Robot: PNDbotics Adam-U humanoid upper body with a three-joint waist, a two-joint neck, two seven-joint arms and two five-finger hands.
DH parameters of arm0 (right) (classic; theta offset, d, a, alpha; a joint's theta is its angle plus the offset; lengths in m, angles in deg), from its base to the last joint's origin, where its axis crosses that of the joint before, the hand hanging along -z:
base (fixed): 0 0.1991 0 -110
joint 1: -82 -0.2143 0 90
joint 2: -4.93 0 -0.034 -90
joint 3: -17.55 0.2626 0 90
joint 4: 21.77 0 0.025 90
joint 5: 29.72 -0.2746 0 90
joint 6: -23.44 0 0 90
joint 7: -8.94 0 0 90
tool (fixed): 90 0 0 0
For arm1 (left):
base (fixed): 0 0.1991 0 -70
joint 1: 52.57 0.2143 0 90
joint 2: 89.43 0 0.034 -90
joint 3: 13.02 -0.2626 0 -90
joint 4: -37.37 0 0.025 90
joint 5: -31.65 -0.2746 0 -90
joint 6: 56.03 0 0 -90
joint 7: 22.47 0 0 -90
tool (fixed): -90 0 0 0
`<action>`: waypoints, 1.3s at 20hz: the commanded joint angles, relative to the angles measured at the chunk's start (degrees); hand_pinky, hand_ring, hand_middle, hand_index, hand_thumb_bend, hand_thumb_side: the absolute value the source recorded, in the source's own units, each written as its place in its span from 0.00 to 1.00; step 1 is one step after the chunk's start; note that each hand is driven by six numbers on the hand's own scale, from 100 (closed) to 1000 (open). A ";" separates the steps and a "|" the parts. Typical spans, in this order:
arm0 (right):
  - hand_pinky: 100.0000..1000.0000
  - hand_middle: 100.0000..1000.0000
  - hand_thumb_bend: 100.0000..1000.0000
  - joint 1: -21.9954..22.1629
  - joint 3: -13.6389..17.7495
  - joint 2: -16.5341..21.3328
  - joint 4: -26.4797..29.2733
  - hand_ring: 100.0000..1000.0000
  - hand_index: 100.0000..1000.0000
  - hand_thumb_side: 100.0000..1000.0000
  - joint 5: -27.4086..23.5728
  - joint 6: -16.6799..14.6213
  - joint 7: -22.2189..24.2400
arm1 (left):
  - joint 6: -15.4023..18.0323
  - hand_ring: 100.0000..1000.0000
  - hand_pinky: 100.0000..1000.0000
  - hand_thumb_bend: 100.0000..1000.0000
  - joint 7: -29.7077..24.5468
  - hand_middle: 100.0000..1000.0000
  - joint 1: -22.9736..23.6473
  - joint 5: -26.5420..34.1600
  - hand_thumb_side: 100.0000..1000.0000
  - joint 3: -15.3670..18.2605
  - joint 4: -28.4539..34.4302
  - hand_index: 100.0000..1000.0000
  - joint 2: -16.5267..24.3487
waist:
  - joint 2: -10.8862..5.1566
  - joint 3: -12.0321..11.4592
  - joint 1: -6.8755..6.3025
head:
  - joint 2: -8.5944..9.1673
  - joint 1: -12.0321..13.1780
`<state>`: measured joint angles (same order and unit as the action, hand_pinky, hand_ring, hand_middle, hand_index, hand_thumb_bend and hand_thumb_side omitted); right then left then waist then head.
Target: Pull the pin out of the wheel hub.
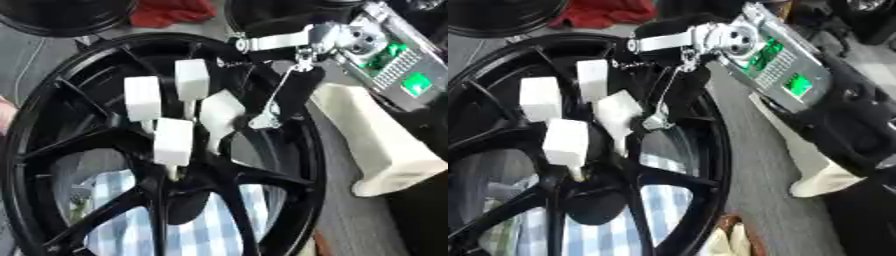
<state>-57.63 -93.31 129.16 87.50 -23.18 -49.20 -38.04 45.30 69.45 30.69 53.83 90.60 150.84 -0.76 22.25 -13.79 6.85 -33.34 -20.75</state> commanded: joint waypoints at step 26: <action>0.69 0.31 0.14 -2.25 5.85 4.46 0.75 0.56 0.37 0.00 -5.98 0.75 -4.73 | -0.21 0.58 0.86 0.00 0.27 0.64 0.23 0.03 0.70 0.23 1.13 0.74 0.82 | -2.04 0.87 -0.52 | 0.29 0.70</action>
<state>-58.90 -88.85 131.36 87.57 -28.58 -48.44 -42.32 45.10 69.64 30.93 53.82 90.60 150.84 -0.76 22.04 -12.98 6.75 -33.35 -20.22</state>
